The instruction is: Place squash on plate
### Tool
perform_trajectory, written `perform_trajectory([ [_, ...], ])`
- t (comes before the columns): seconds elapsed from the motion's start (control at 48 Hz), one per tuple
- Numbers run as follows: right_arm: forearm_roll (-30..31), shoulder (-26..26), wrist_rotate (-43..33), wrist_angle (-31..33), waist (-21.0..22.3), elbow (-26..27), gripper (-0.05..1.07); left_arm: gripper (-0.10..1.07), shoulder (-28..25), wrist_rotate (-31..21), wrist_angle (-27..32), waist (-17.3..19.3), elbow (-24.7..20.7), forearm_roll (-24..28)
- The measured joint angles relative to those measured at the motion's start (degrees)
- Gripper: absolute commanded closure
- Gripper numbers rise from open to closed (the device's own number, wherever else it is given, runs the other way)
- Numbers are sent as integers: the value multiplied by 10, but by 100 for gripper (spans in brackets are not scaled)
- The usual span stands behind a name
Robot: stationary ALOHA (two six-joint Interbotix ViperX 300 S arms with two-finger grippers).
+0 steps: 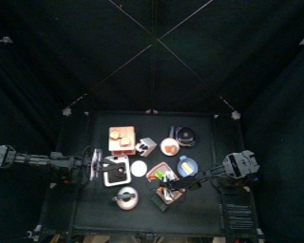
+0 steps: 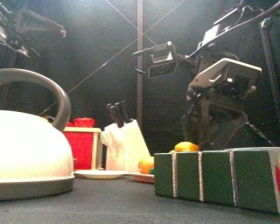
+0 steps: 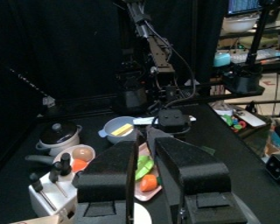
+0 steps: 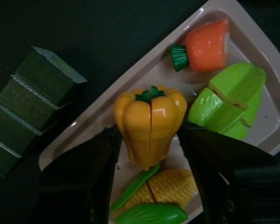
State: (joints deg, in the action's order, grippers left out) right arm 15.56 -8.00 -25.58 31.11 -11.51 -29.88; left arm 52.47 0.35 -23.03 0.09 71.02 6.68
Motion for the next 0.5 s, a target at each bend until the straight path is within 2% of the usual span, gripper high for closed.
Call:
perform_trajectory([
  [0.229,0,0,0,1,0,3,6,38,0,0,1,0,1,0],
  [0.5,-1,0,3,2,-1,11,6,38,0,0,1,0,1,0],
])
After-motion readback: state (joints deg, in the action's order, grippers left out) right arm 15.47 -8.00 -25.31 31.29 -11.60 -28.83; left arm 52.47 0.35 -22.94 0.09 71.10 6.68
